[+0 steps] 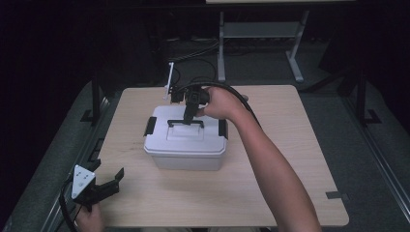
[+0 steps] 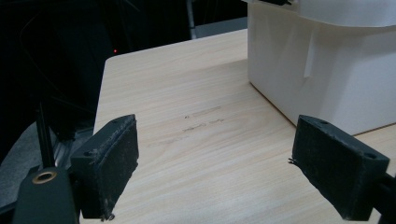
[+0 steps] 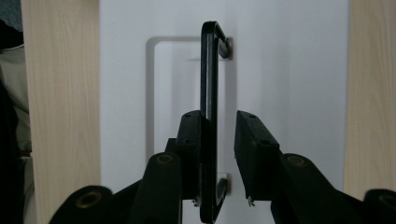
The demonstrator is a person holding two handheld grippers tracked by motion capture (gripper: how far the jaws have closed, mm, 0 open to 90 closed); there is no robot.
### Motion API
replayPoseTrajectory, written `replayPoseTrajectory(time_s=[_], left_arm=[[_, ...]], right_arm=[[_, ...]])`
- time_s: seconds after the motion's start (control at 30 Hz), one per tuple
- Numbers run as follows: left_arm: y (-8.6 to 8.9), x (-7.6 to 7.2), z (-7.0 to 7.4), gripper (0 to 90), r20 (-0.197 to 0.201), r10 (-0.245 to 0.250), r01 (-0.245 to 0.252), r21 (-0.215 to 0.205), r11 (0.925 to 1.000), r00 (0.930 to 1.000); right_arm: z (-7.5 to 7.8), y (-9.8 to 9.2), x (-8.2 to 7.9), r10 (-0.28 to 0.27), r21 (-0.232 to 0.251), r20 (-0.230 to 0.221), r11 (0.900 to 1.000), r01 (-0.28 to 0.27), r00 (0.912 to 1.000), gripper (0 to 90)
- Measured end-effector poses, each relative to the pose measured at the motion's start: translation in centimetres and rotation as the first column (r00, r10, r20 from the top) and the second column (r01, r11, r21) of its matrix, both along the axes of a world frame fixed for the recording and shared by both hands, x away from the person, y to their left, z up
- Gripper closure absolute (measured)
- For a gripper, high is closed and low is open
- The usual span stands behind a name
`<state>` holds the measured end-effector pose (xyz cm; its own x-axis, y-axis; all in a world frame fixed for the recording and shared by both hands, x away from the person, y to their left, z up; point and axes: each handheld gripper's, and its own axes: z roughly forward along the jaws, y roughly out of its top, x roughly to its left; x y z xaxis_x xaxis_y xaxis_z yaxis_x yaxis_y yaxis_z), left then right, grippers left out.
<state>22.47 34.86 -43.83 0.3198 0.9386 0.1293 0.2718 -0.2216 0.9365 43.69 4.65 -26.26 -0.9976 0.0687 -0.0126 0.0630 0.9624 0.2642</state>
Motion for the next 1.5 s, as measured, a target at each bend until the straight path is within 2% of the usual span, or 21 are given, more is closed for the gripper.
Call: replayPoseTrajectory(time_s=[0.3, 0.7, 1.5], left_arm=[[0.0, 0.0, 0.0, 13.9, -0.002, -0.004, 0.004, 0.010, 0.9999, 1.0000], [-0.2, -0.1, 0.0, 13.9, 0.001, -0.007, 0.007, 0.010, 0.9999, 1.0000], [-0.2, -0.2, 0.0, 14.0, 0.001, -0.007, 0.007, 0.013, 0.9999, 1.0000]], right_arm=[[0.9, -0.8, -0.4, -0.013, 0.017, -0.003, 1.000, 0.013, 0.9999, 60.3], [1.4, -3.2, -0.8, -0.071, 0.032, 0.015, 0.997, 0.070, 0.9974, 52.7], [1.3, -6.3, -1.0, -0.129, 0.031, 0.023, 0.991, 0.128, 0.9914, 49.3]])
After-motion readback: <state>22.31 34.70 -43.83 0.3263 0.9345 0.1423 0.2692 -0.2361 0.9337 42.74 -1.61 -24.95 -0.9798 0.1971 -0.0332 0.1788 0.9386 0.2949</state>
